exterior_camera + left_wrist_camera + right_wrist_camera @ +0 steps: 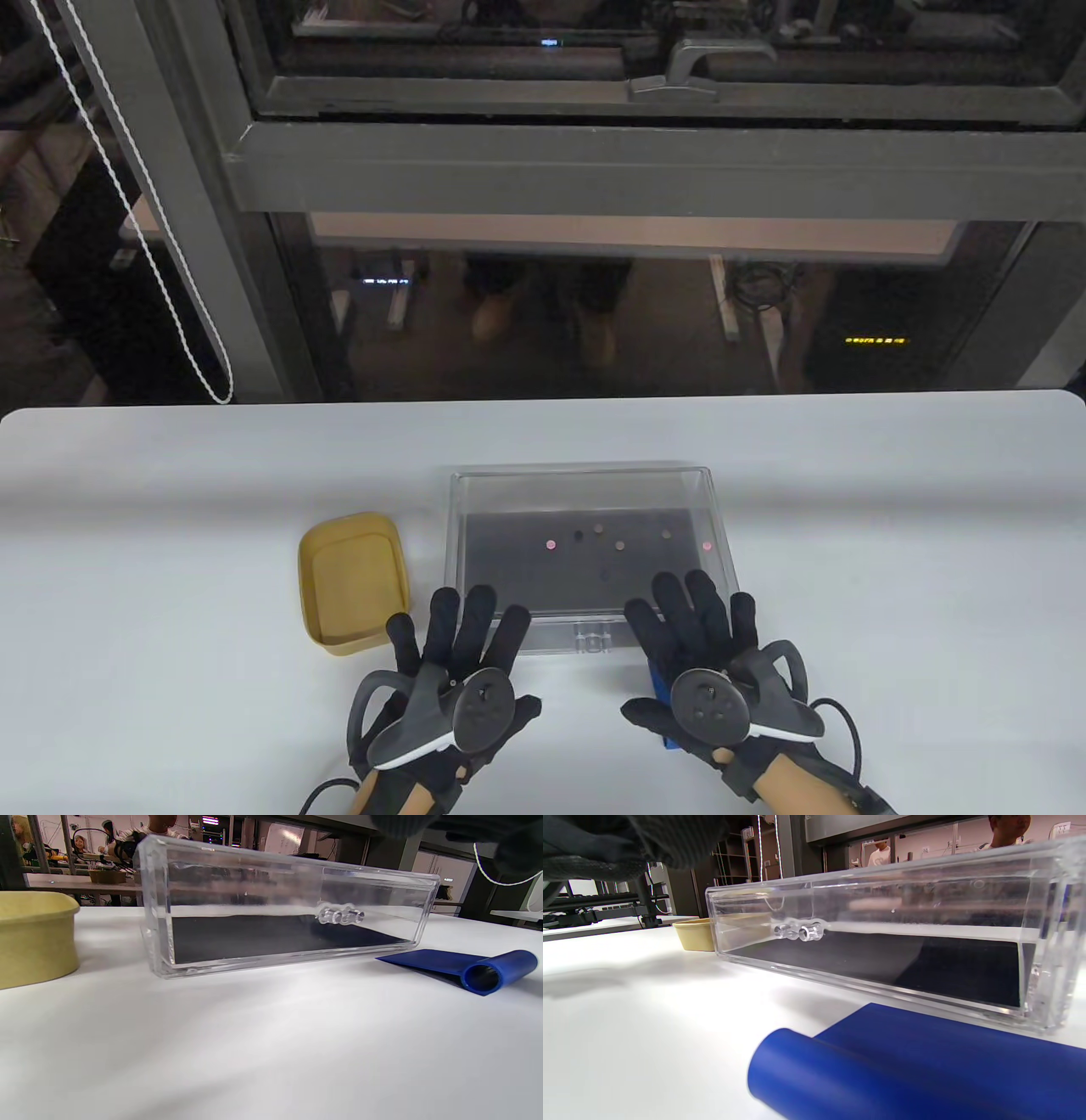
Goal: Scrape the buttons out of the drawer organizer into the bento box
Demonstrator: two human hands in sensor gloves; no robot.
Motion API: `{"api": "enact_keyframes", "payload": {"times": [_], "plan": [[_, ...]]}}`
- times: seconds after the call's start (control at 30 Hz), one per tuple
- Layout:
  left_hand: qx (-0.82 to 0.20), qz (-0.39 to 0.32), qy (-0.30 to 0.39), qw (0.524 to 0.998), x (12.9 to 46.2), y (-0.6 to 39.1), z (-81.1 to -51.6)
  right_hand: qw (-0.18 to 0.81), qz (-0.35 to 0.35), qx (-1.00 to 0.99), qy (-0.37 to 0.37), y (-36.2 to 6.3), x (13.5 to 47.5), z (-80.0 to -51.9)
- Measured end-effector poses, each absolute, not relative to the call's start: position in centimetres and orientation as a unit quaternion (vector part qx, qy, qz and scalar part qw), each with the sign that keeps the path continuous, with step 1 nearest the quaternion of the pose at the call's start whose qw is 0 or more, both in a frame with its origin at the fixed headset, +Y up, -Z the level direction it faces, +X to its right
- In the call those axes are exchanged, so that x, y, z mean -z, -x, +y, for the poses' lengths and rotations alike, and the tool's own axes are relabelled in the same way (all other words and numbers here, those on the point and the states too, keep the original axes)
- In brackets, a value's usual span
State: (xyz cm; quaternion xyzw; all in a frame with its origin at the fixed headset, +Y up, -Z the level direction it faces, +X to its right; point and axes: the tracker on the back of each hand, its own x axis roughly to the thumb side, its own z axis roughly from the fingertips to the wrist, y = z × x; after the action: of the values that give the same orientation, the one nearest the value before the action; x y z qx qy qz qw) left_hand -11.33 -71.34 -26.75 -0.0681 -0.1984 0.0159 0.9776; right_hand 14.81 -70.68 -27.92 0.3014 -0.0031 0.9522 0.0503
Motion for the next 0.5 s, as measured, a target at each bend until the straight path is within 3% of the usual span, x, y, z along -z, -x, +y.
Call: {"api": "enact_keyframes", "payload": {"times": [0.5], "plan": [[-0.025, -0.181, 0.076, 0.980, 26.9, 12.9, -71.3, 0.043, 0.033, -0.946, -0.321, -15.5, 26.4, -67.9]]}}
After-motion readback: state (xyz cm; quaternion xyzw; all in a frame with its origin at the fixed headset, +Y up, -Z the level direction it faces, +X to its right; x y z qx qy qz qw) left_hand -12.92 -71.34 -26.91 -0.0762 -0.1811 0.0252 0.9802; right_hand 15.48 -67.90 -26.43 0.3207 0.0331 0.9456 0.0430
